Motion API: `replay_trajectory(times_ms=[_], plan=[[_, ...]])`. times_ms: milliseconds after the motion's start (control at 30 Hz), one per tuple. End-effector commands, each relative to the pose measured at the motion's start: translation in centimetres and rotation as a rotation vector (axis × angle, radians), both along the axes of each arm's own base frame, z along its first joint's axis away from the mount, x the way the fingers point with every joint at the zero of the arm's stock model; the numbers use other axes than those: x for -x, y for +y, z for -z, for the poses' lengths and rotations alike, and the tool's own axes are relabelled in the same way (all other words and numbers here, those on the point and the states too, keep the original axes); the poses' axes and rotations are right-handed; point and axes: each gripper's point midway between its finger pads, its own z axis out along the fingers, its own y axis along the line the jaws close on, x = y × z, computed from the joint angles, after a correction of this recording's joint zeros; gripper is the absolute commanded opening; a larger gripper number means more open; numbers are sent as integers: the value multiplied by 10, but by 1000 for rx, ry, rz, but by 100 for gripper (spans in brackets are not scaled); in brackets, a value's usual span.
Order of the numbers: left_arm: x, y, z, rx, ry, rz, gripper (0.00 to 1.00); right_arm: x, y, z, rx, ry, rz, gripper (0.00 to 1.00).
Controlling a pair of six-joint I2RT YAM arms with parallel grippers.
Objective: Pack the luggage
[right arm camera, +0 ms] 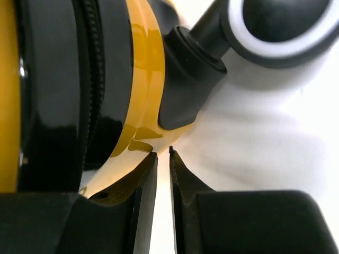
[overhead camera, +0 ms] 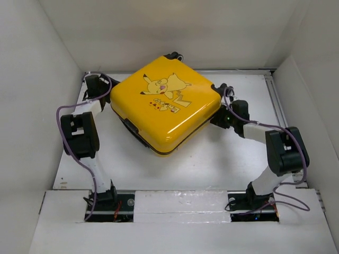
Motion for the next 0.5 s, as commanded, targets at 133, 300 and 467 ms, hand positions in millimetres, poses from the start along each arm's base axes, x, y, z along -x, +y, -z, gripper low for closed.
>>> replay_trajectory(times_ms=[133, 300, 467], plan=[[72, -18, -32, 89, -156, -65, 66, -82, 50, -96, -101, -307, -167, 22], [118, -1, -35, 63, -202, -176, 68, -94, 60, -95, -93, -283, -204, 23], [150, 32, -89, 27, -320, -341, 76, -90, 26, -97, -66, -268, -118, 26]])
